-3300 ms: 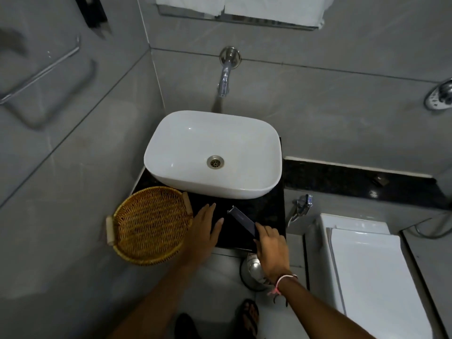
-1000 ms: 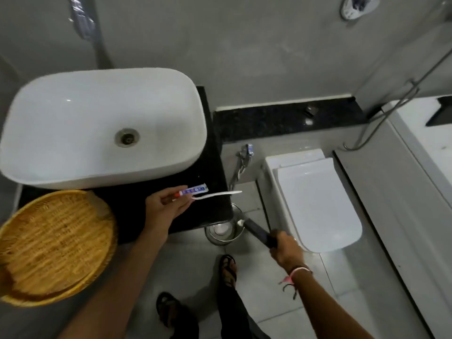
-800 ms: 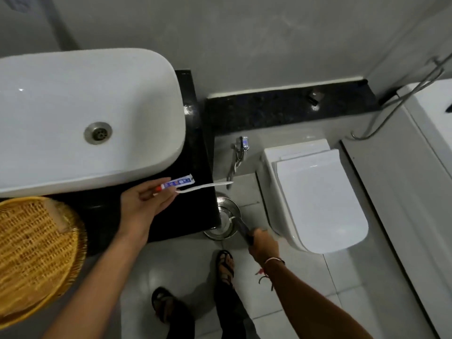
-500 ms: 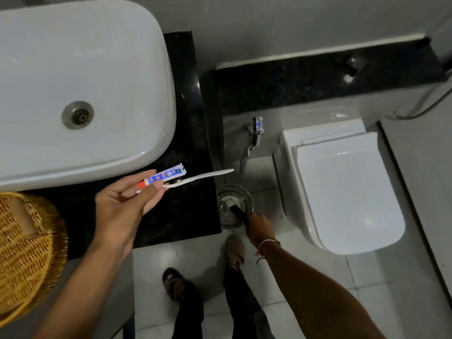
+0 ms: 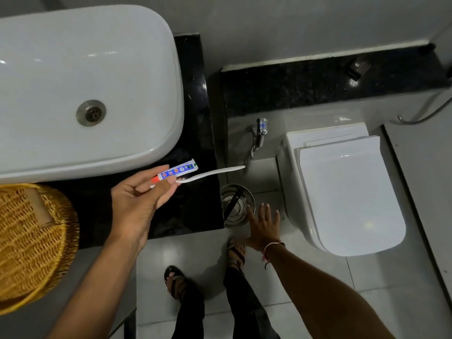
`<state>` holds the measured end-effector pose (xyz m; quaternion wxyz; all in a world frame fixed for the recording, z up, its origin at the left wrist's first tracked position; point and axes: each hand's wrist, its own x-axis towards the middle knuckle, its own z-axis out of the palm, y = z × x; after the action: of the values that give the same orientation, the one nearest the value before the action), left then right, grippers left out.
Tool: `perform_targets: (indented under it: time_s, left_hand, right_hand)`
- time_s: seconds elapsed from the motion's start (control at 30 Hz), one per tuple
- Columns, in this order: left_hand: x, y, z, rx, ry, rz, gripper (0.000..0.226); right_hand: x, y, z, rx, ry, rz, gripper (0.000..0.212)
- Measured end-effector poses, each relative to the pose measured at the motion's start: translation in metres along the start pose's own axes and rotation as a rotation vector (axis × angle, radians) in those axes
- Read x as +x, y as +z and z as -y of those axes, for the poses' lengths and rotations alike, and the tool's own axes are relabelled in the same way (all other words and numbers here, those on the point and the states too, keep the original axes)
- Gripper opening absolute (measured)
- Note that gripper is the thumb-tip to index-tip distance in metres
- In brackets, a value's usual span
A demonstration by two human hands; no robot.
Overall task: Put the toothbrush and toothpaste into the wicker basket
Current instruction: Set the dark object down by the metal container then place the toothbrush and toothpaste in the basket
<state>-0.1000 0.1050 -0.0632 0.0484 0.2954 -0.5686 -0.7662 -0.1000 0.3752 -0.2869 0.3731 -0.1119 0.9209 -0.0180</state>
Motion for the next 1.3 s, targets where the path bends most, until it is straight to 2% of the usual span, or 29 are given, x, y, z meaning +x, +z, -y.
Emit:
perform_targets:
  time_s: [0.2,0.3,0.37,0.43,0.5,0.57,0.6,0.67,0.73,0.8,0.93,1.03,1.17,1.3]
  left_hand:
    - [-0.021,-0.017,-0.013,0.019,0.016,0.016,0.031]
    - [-0.035,-0.031,-0.022,0.072,0.031,0.012,0.026]
    - [-0.045,-0.044,-0.032,0.112,0.053,0.002,0.025]
    - [-0.053,-0.059,-0.044,0.147,0.089,0.006,0.025]
    - [-0.060,-0.072,-0.055,0.167,0.120,0.020,0.025]
    - [-0.067,-0.088,-0.066,0.190,0.141,0.017,0.026]
    - [-0.070,-0.098,-0.074,0.206,0.154,0.013,0.026]
    - [-0.077,-0.116,-0.084,0.243,0.180,0.016,0.026]
    - [-0.088,-0.141,-0.097,0.253,0.216,-0.003,0.025]
    - [-0.097,-0.164,-0.106,0.277,0.257,-0.041,0.024]
    - [-0.113,-0.210,-0.120,0.327,0.302,-0.135,0.025]
    - [-0.120,-0.237,-0.125,0.305,0.285,-0.167,0.028]
    - [-0.119,-0.267,-0.128,0.265,0.222,-0.188,0.028]
    - [-0.108,-0.302,-0.133,0.218,0.213,-0.374,0.026]
  right_hand:
    - [-0.033,-0.040,0.011,-0.022,-0.018,-0.116,0.111]
    - [-0.056,-0.080,0.018,-0.037,0.008,-0.149,0.108]
    - [-0.075,-0.113,0.025,0.025,0.030,-0.228,0.101]
    - [-0.094,-0.148,0.036,0.138,0.004,-0.447,0.079]
    - [-0.111,-0.180,0.052,0.255,-0.123,-0.687,0.048]
    - [-0.130,-0.209,0.081,0.378,-0.333,-0.761,0.025]
    - [-0.140,-0.223,0.101,0.444,-0.436,-0.687,0.019]
    - [-0.155,-0.241,0.138,0.548,-0.556,-0.381,0.019]
    - [-0.166,-0.250,0.178,0.505,-0.618,-0.136,0.022]
    - [-0.171,-0.251,0.210,0.460,-0.671,-0.029,0.022]
    - [-0.182,-0.242,0.261,0.533,-0.726,0.217,0.022]
    - [-0.187,-0.235,0.290,0.586,-0.736,0.328,0.024]
    - [-0.188,-0.226,0.319,0.558,-0.769,0.360,0.023]
    - [-0.184,-0.211,0.334,0.532,-0.764,0.377,0.014]
